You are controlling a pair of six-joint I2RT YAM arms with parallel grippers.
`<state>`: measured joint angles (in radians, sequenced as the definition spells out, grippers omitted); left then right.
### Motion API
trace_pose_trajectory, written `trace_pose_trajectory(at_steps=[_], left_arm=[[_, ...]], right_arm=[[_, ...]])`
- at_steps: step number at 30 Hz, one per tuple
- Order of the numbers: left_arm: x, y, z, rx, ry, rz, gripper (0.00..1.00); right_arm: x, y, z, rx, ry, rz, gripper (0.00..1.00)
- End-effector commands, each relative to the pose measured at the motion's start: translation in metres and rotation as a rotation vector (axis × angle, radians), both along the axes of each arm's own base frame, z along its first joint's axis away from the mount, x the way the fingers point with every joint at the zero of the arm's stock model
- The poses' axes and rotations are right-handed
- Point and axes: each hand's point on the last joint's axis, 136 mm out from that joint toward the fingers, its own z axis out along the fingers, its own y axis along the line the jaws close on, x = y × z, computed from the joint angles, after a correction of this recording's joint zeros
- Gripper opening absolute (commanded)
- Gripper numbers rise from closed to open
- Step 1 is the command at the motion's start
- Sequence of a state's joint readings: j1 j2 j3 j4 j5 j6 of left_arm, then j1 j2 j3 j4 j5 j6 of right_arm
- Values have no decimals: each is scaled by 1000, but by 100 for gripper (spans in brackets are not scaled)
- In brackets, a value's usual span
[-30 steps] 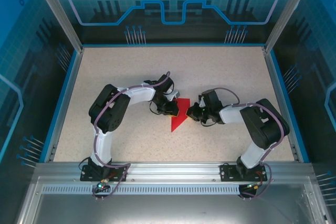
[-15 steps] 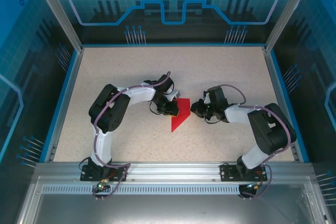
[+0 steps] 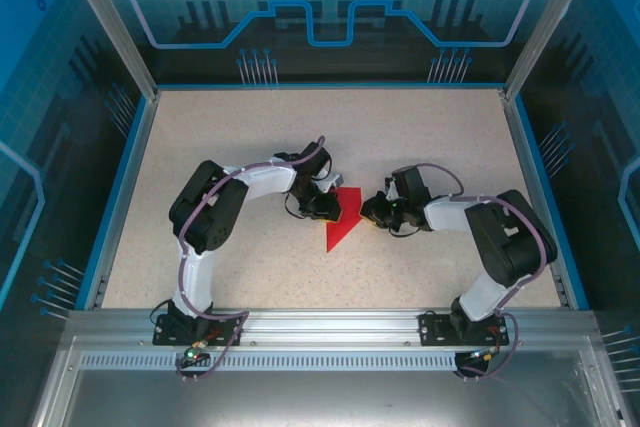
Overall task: Fold a paper plane with a square sheet of paper (pick it up from the middle)
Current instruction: Third fold the triangle at the center of the table, then fourth fold the wing at the center of the table.
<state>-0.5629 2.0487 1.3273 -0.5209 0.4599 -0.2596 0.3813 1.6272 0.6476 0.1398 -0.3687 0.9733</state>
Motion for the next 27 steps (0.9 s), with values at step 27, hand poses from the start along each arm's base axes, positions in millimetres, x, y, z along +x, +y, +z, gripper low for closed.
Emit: trace_pose_trajectory(at_steps=[27], left_arm=[[-2,12,81,-63,-160,84,21]], right_arm=[[-14,50,21,2,-93,207,37]])
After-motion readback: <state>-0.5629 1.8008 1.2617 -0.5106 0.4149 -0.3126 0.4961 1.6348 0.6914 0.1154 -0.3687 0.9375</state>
